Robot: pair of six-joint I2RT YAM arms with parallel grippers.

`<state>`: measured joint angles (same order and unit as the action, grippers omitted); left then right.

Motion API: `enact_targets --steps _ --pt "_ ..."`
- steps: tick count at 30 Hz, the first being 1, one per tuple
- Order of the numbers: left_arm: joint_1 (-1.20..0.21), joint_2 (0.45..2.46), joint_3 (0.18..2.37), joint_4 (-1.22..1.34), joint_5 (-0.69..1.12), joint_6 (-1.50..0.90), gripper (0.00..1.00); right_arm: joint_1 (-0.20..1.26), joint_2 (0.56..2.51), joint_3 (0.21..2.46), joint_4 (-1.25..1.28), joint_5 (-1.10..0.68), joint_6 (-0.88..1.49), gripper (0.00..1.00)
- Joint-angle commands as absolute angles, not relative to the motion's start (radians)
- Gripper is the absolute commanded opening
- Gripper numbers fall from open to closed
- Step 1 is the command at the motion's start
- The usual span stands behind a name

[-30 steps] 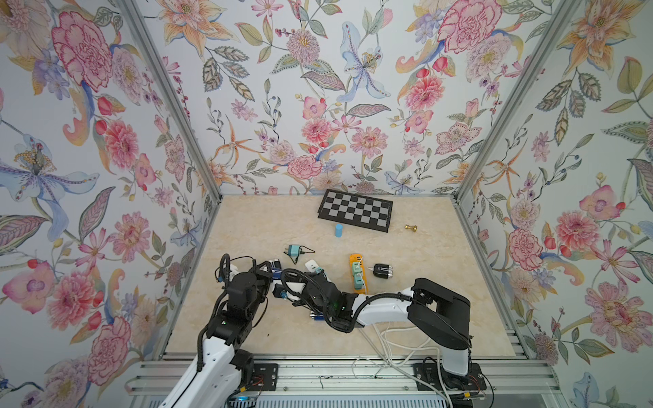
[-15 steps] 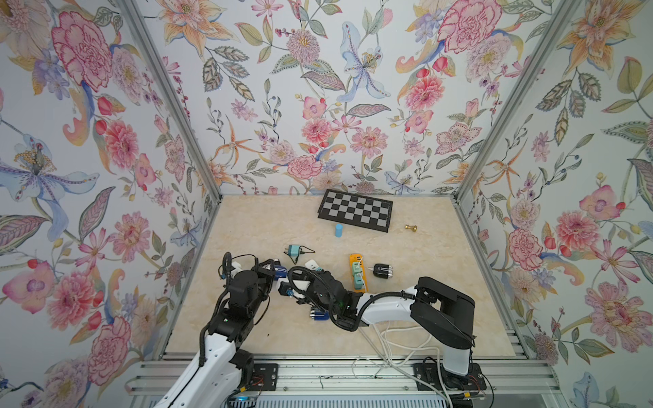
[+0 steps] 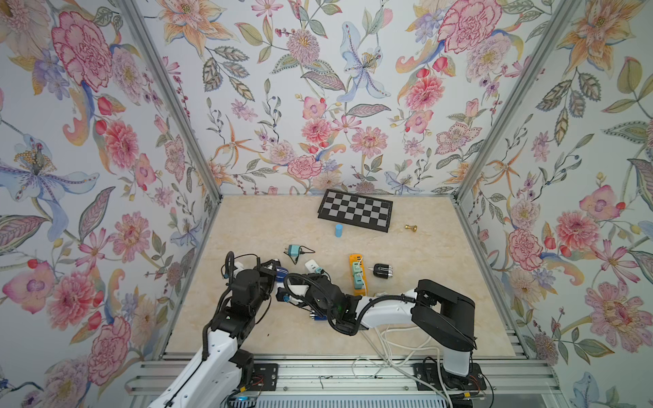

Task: Unplug the electric shaver
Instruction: Remove the charging cable from the electric shaver.

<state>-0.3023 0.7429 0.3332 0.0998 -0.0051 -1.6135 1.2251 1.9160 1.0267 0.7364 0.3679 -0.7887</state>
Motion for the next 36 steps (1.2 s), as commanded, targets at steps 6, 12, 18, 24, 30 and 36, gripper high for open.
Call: enact_targets --steps 6,12,18,24,30,36 --pt "-0.293 0.789 0.336 0.154 -0.037 -1.608 0.01 1.228 1.914 1.083 0.819 0.431 -0.811 0.00" --pt "-0.294 0.767 0.302 0.171 -0.024 -1.633 0.19 1.225 1.924 1.091 0.863 0.420 -0.795 0.00" --pt "-0.295 0.773 0.289 0.183 0.006 -1.648 0.33 1.221 1.942 1.093 0.915 0.406 -0.801 0.00" --pt "-0.295 0.755 0.273 0.186 0.010 -1.673 0.47 1.221 1.953 1.111 0.924 0.422 -0.810 0.00" --pt "-0.295 0.752 0.268 0.183 0.018 -1.682 0.52 1.226 1.968 1.133 0.911 0.435 -0.820 0.00" --pt "-0.295 0.743 0.250 0.202 0.009 -1.700 0.51 1.238 1.984 1.114 0.967 0.428 -0.892 0.00"
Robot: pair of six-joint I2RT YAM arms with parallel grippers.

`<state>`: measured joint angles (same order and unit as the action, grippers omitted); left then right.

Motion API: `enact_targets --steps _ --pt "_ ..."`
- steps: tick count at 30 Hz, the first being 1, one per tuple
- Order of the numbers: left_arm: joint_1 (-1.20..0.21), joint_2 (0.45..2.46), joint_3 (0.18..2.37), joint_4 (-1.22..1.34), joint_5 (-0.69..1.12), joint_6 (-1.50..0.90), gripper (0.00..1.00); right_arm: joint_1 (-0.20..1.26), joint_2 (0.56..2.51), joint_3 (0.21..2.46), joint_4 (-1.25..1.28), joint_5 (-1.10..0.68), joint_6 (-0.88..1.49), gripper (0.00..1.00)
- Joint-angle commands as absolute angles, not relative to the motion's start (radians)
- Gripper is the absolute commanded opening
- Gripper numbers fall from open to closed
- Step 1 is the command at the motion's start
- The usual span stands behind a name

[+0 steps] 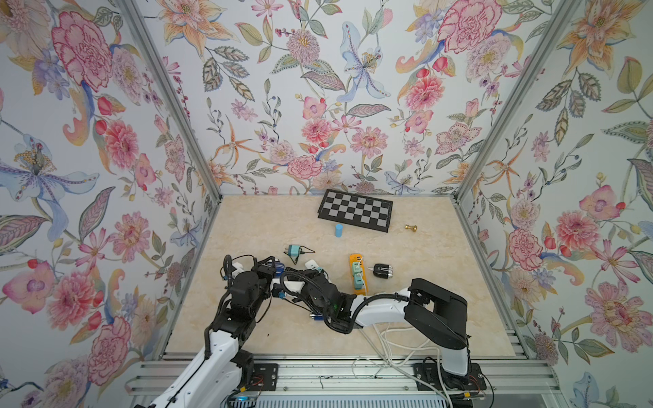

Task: Unplug the electric shaver
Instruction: Remove the charging cable from the electric shaver.

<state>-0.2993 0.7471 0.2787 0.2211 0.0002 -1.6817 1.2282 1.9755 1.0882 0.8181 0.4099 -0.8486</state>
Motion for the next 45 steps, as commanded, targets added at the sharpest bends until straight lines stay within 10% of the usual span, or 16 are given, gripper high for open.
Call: enact_targets --steps 1,6,15,45 --pt "-0.295 0.746 0.247 0.208 0.010 -1.702 0.51 1.239 1.987 1.113 0.975 0.429 -0.898 0.00" --pt "-0.295 0.762 0.237 0.246 0.020 -1.710 0.46 1.250 2.008 1.105 1.038 0.436 -0.931 0.00" --pt "-0.295 0.750 0.231 0.235 -0.003 -1.715 0.00 1.258 2.000 1.085 1.038 0.427 -0.941 0.00" --pt "-0.295 0.760 0.278 0.179 -0.050 -1.672 0.00 1.161 1.936 1.058 0.794 0.454 -0.729 0.00"
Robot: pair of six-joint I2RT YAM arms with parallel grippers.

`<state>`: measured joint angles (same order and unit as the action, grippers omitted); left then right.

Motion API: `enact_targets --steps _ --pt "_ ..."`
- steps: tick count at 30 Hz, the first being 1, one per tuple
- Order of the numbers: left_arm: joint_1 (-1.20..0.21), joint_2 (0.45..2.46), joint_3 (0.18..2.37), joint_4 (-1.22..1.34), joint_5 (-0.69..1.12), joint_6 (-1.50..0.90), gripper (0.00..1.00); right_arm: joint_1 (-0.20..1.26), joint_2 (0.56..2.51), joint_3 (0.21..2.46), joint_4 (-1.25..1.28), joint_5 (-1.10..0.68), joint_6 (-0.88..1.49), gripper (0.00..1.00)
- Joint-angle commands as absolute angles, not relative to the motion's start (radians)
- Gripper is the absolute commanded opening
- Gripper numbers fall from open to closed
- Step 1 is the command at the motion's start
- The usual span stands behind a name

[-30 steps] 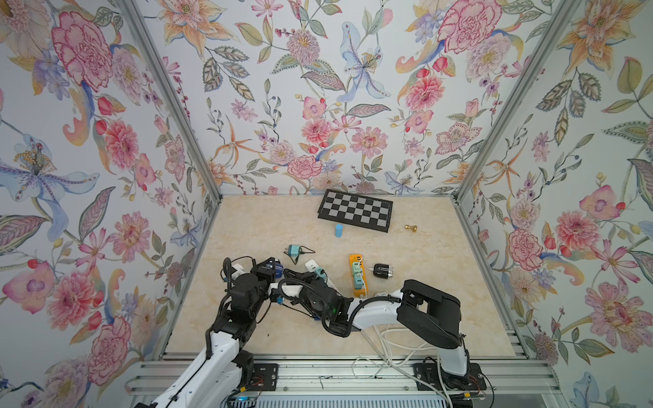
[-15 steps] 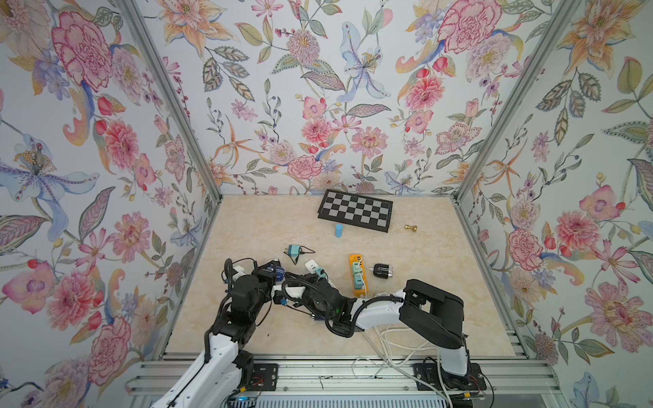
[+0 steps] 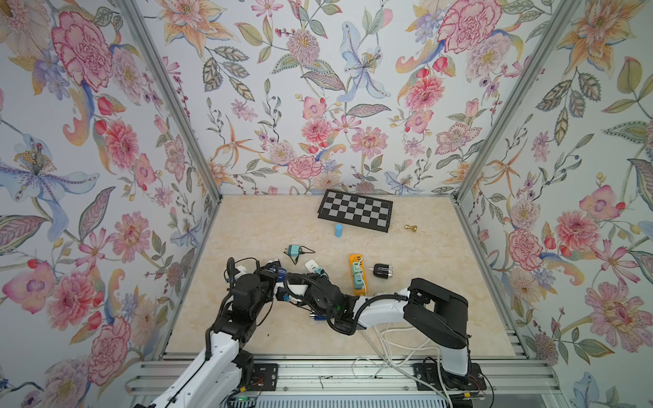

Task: Unplug the electric shaver
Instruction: Remove the charging cable from the electric shaver.

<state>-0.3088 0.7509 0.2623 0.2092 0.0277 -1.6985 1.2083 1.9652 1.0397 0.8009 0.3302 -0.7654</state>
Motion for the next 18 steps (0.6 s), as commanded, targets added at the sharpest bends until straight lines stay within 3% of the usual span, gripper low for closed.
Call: enact_targets --steps 1,5,18 --pt "-0.295 0.765 0.277 0.181 -0.051 -1.672 0.00 1.174 1.931 1.039 0.848 0.451 -0.767 0.00" --pt "-0.295 0.783 0.267 0.205 -0.055 -1.676 0.00 1.220 1.888 0.973 1.014 0.409 -0.885 0.00" --pt "-0.296 0.799 0.288 0.243 -0.036 -1.677 0.00 1.085 1.979 1.052 0.782 0.359 -0.716 0.00"
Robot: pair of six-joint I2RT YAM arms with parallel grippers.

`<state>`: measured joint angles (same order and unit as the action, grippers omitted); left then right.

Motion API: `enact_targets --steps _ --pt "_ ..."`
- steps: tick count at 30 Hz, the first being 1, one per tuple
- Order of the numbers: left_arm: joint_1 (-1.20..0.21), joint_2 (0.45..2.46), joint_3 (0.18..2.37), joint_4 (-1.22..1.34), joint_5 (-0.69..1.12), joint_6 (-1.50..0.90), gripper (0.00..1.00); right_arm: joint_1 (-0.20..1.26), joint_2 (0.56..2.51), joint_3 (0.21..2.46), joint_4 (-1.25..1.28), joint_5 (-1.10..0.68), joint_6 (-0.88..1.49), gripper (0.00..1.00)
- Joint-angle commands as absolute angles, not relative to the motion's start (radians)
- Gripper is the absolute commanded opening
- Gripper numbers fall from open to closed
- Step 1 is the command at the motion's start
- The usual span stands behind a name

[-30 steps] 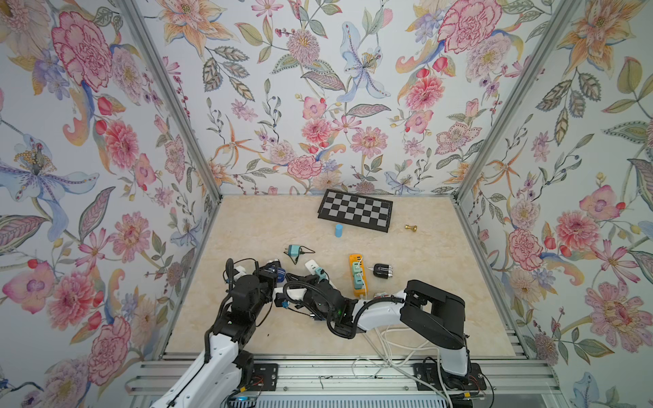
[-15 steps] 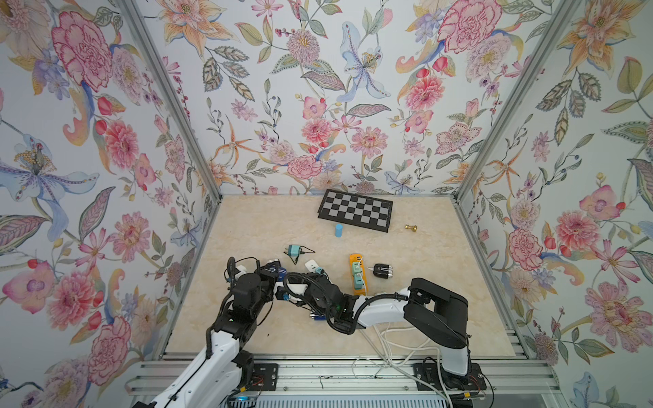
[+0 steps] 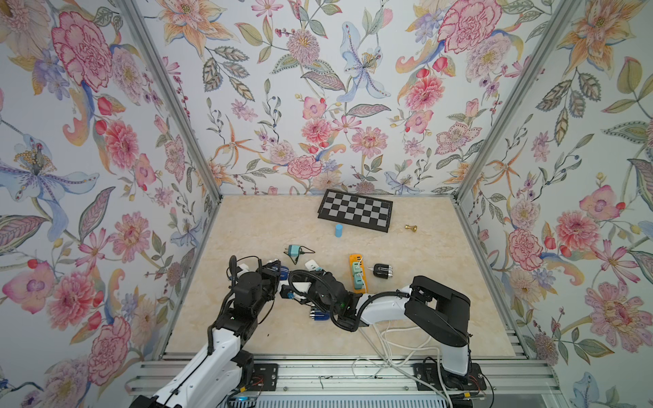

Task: Unplug the electric shaver
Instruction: Remove the charging cable from the electric shaver.

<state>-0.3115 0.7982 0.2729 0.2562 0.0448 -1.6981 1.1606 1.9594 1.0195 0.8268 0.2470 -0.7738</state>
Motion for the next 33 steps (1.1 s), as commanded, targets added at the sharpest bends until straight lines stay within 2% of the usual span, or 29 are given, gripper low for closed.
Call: enact_targets --steps 1,9,17,20,25,30,33 --pt "-0.295 0.801 0.287 0.250 -0.032 -1.678 0.00 1.086 1.984 1.060 0.766 0.359 -0.710 0.00" --pt "-0.296 0.800 0.281 0.257 -0.028 -1.679 0.00 1.101 1.997 1.080 0.762 0.357 -0.712 0.00" --pt "-0.290 0.776 0.234 0.258 -0.039 -1.683 0.00 1.161 1.848 0.968 0.840 0.400 -0.867 0.00" --pt "-0.291 0.782 0.235 0.276 -0.032 -1.681 0.00 1.159 1.837 0.995 0.741 0.379 -0.810 0.00" --pt "-0.290 0.785 0.245 0.288 -0.020 -1.658 0.00 1.159 1.869 0.986 0.794 0.404 -0.824 0.00" --pt "-0.279 0.841 0.206 0.371 0.037 -1.571 0.00 1.135 1.832 1.030 0.600 0.277 -0.727 0.00" --pt "-0.251 0.910 0.169 0.480 0.117 -1.513 0.00 1.124 1.811 0.981 0.613 0.229 -0.697 0.00"
